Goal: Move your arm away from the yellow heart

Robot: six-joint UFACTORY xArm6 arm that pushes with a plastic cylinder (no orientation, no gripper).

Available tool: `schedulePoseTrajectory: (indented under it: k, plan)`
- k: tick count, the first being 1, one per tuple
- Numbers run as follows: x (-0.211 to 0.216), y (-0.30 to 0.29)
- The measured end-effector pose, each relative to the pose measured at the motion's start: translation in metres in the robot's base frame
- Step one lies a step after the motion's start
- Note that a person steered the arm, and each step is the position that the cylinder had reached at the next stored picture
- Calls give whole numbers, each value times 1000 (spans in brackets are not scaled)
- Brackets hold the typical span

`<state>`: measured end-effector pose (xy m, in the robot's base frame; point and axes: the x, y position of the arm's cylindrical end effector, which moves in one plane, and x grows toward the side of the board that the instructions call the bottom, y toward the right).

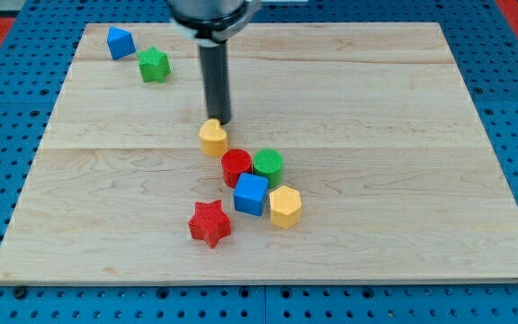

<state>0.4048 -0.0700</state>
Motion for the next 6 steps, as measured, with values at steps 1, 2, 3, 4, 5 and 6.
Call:
schedulePoseTrajectory:
  k: [1, 2, 3, 4, 5, 6]
  plan:
    - [49, 21]
    - [27, 17]
    - [-43, 29]
    - [-82, 29]
    - [-112, 29]
    - [-200, 10]
